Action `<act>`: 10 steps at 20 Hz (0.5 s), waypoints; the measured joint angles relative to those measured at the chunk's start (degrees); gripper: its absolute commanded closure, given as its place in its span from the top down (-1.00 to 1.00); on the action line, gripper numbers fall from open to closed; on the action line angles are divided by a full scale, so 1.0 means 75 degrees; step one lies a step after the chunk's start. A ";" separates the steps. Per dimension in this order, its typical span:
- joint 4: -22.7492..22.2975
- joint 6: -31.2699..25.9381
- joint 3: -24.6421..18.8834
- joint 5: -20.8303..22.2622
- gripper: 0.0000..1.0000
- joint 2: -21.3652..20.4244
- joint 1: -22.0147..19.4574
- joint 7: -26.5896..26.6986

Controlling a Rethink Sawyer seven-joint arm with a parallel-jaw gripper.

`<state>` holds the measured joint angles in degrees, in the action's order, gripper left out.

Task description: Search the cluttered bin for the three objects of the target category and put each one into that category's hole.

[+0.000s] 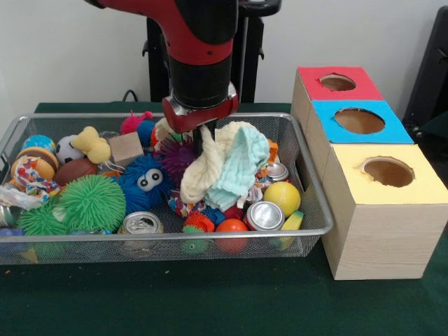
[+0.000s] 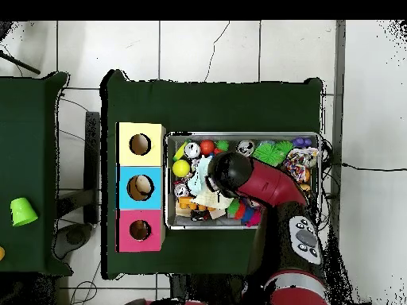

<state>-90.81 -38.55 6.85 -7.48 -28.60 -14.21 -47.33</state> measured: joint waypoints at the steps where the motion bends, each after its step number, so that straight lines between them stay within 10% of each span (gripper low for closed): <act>1: -0.0002 0.0057 0.0002 0.0003 -1.00 0.0000 0.0079 0.0000; 10: 0.0000 0.0084 0.0310 0.0019 -1.00 0.0062 0.0815 -0.0096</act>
<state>-90.81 -37.92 9.18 -7.34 -28.13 -8.09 -48.04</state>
